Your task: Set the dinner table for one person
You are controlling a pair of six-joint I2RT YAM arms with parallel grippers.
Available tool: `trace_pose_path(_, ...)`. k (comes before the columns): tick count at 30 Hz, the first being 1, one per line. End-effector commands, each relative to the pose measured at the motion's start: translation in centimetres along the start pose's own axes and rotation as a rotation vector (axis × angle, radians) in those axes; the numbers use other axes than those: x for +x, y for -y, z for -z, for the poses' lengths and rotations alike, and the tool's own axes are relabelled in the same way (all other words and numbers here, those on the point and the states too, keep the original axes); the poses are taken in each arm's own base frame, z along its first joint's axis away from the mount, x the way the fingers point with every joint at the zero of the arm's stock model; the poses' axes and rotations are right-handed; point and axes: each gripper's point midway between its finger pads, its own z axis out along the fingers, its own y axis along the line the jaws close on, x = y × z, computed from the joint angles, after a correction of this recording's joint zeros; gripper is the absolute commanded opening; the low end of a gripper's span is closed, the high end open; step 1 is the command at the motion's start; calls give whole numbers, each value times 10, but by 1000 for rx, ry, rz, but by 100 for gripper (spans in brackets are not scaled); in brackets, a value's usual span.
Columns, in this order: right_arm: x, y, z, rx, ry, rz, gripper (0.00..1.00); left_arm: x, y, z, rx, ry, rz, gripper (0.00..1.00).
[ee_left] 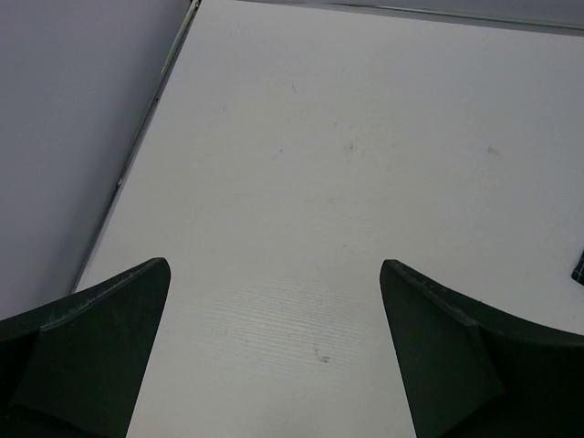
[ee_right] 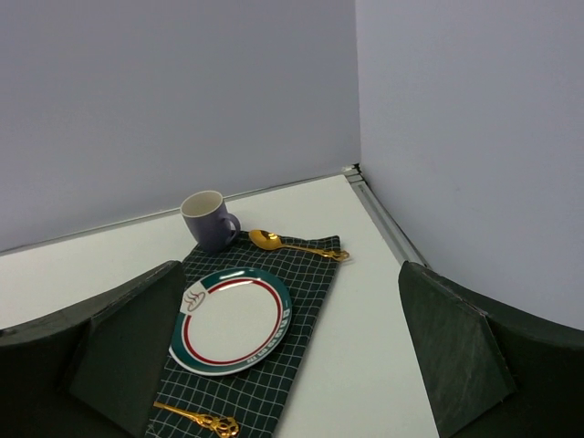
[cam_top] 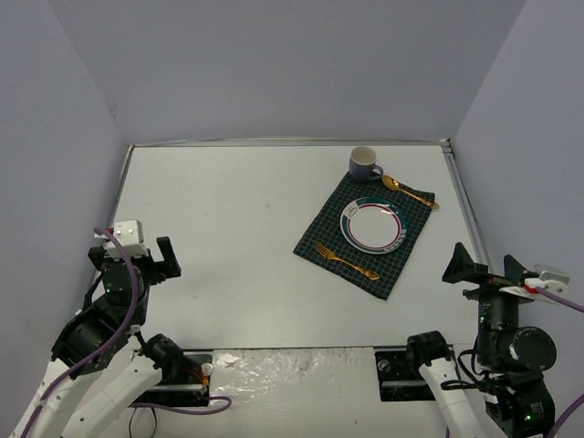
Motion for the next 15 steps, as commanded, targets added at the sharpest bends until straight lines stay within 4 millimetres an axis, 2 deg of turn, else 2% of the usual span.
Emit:
trace_pose_path(1,-8,5,-3,32,44,0,100,-10,-13,0,-77,43,26,97)
trace_pose_path(15,3,3,-5,24,14,2,100,2,-17,-7,-100,8,27,97)
